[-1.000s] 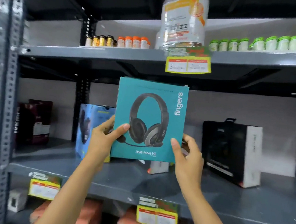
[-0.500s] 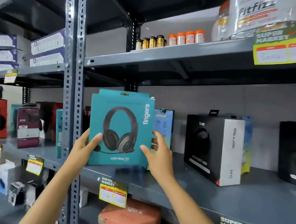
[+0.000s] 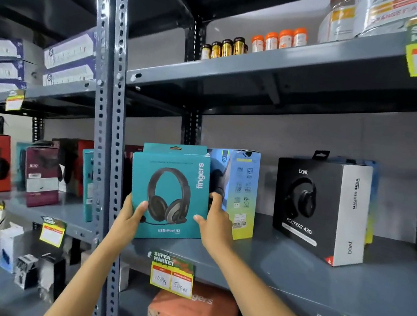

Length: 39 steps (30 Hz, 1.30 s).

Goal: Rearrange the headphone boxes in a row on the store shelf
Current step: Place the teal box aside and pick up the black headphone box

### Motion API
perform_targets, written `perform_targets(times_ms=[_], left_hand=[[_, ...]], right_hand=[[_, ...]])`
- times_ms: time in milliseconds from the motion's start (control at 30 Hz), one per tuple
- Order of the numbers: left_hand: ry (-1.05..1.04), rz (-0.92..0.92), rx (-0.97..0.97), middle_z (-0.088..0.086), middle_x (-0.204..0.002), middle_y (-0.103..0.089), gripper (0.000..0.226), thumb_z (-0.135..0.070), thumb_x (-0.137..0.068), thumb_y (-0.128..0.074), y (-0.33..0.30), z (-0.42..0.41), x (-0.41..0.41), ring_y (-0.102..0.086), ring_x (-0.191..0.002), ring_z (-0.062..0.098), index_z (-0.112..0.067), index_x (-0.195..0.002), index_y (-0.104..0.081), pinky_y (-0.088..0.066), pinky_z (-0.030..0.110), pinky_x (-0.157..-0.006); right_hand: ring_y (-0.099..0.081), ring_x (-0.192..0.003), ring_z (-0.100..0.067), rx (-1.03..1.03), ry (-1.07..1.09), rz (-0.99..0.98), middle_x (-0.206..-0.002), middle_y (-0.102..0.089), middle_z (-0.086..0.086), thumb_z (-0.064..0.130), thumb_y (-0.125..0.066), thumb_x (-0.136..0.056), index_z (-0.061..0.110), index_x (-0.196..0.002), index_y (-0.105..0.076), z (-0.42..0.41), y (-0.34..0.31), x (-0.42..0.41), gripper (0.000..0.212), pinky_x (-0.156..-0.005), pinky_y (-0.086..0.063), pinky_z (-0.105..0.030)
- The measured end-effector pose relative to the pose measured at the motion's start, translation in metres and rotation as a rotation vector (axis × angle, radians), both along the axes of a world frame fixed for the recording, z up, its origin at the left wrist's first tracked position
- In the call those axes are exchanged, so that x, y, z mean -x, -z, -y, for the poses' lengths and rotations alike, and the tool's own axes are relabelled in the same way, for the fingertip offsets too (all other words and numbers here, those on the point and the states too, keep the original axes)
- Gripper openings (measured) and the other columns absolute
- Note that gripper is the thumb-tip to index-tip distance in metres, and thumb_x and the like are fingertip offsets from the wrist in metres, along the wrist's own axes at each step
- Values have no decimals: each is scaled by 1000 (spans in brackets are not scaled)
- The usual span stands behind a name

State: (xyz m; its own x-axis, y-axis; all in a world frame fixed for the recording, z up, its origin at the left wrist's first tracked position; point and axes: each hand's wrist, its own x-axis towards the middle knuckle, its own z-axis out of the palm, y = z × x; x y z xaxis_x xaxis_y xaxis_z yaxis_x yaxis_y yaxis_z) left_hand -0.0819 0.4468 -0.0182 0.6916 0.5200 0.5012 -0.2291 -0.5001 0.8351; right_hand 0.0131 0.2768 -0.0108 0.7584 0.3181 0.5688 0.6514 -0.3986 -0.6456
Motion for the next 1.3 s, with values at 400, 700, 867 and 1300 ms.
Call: perform_targets(times_ms=[400,700,867,1300], left_hand=[[-37,452,-288,-3,-125,-47,41,-3,-88,-45,-4,173,-35,-47,-116,14,-14,-128,-46,-39,29,-101],[260,-190,123,22,-145,-41,45,-14,-101,-32,-40,246,-180,-41,-132,36,-2,-144,-33,-32,37,-107],[326,-293,293,22,-83,-58,36,-1,-99,-38,-31,239,-201,-52,-80,29,11,-132,-45,-50,14,-63],[216,233,169,6,-99,-71,12,-18,-88,-64,-40,238,-133,-67,-97,23,-9,-96,-60,-52,41,-90]], right_hand=[[-19,-141,-39,-265,597,103,-154,-21,-23,26,-79,-75,11,-149,-15,172,14,13,99,-110,-31,-52],[-36,-136,-41,-141,508,-249,-156,-21,-22,30,-75,-80,8,-151,2,220,10,-35,107,-102,-38,-47],[-47,-127,-35,-212,512,-240,-149,-34,-15,28,-71,-84,6,-146,-16,222,13,-41,85,-99,-45,-47],[-61,-109,-27,-464,363,-91,-118,-65,-1,9,-50,-95,22,-128,-50,269,-15,-35,36,-93,-48,-39]])
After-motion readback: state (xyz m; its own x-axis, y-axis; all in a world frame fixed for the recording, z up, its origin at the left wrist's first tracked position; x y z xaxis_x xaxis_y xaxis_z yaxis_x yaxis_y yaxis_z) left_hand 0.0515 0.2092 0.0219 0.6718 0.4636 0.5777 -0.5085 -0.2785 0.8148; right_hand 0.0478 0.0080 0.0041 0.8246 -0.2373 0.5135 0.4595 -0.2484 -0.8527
